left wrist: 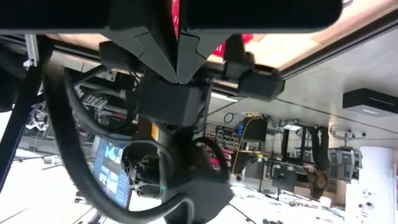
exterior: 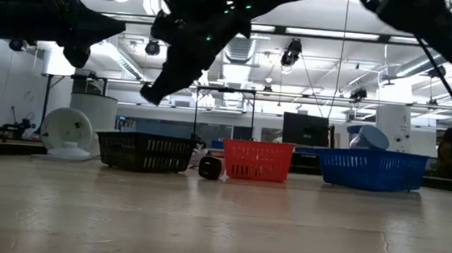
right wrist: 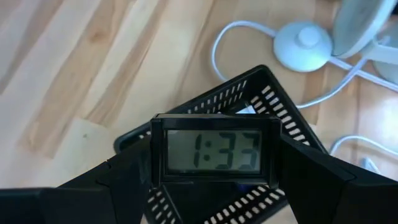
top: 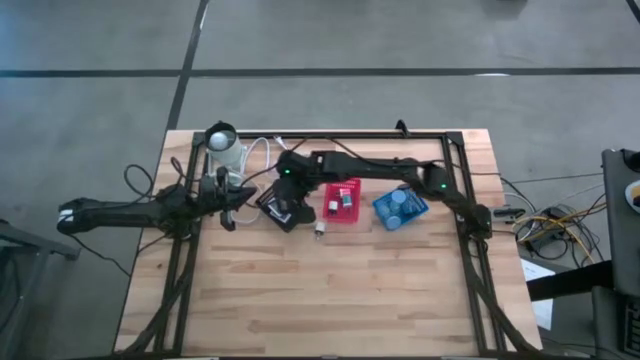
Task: Pick & Place Office items
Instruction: Put the black digital clock into the black basket
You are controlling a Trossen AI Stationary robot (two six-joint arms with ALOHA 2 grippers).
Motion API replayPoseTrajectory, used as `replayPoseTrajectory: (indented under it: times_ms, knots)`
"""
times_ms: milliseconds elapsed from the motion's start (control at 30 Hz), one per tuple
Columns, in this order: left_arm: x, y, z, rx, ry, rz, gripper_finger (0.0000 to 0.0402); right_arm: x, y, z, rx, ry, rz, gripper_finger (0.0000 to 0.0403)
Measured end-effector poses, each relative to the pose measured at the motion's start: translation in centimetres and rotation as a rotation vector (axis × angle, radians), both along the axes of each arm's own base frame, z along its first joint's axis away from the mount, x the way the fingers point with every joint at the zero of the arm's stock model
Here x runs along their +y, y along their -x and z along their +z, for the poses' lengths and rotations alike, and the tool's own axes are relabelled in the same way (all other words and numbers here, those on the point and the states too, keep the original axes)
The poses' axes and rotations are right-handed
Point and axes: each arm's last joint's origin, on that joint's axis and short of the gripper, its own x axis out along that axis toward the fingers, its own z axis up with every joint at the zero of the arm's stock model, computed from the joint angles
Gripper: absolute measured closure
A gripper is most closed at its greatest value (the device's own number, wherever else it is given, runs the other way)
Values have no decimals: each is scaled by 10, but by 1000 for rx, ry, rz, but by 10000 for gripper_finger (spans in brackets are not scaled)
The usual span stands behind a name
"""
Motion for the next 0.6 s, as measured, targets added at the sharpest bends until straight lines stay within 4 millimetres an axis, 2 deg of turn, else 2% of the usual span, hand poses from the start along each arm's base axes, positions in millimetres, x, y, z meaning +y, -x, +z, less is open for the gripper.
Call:
replayPoseTrajectory:
  times_ms: [167,300,467,600]
  knots:
    - [0,0,0,1,3,-1,396,-3,-16,-20,77,-4,14,117]
    - [0,0,0,1,3,-4,396,-6,-19,-41,107,-2,20,117]
    - [0,0,0,-1,5,2,396,-16,-20,-52,132,-9,-5,117]
    - [0,0,0,-2,5,2,396,-17,-20,-53,132,-16,-17,117]
